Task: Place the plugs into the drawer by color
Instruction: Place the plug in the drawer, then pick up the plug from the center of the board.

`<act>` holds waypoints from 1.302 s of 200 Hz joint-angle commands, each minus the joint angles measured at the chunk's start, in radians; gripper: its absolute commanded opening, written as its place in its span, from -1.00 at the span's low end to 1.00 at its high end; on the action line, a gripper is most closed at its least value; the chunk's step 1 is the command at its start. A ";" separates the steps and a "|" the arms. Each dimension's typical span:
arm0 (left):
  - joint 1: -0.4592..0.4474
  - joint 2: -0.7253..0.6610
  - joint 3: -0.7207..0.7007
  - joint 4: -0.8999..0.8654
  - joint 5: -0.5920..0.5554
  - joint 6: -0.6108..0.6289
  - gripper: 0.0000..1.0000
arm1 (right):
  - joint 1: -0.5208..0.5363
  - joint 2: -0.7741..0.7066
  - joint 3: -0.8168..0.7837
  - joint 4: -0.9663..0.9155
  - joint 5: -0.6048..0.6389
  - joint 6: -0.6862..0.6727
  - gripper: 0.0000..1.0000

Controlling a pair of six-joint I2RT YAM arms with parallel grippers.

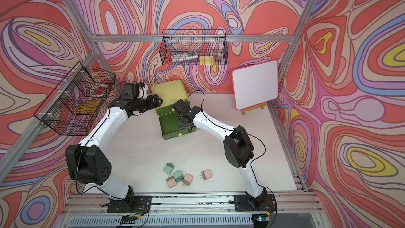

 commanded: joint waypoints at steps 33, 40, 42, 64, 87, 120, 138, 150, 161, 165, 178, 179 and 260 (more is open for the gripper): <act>-0.003 0.003 -0.010 -0.027 -0.006 0.013 0.69 | 0.140 -0.297 -0.340 0.200 -0.055 -0.066 0.25; -0.003 0.003 -0.009 -0.027 -0.006 0.012 0.69 | 0.172 -0.332 -0.389 0.241 -0.082 -0.043 0.25; -0.003 0.004 -0.008 -0.028 -0.005 0.012 0.69 | 0.181 -0.335 -0.403 0.250 -0.089 -0.035 0.24; -0.003 0.006 -0.009 -0.027 -0.002 0.010 0.69 | 0.307 -0.313 -0.485 0.312 -0.107 -0.008 0.22; -0.003 0.011 -0.012 -0.027 0.013 0.004 0.69 | 0.376 -0.249 -0.539 0.358 -0.137 -0.013 0.22; -0.003 0.006 -0.011 -0.029 0.000 0.012 0.70 | 0.407 -0.198 -0.561 0.369 -0.205 0.008 0.18; -0.003 0.007 -0.011 -0.029 0.004 0.012 0.70 | 0.410 -0.193 -0.578 0.380 -0.238 0.059 0.17; -0.003 0.006 -0.012 -0.031 0.004 0.011 0.70 | 0.416 -0.187 -0.582 0.379 -0.249 0.092 0.17; -0.003 0.004 -0.013 -0.030 0.001 0.012 0.70 | 0.420 -0.181 -0.581 0.369 -0.243 0.114 0.18; -0.003 0.004 -0.013 -0.030 0.001 0.012 0.70 | 0.420 -0.181 -0.582 0.368 -0.242 0.118 0.18; -0.003 0.001 -0.014 -0.029 0.000 0.012 0.70 | 0.421 -0.180 -0.585 0.376 -0.244 0.125 0.20; -0.003 0.001 -0.015 -0.029 0.000 0.012 0.70 | 0.420 -0.178 -0.584 0.376 -0.245 0.124 0.21; -0.003 0.002 -0.013 -0.030 -0.001 0.015 0.70 | 0.422 -0.134 -0.535 0.298 -0.261 0.189 0.23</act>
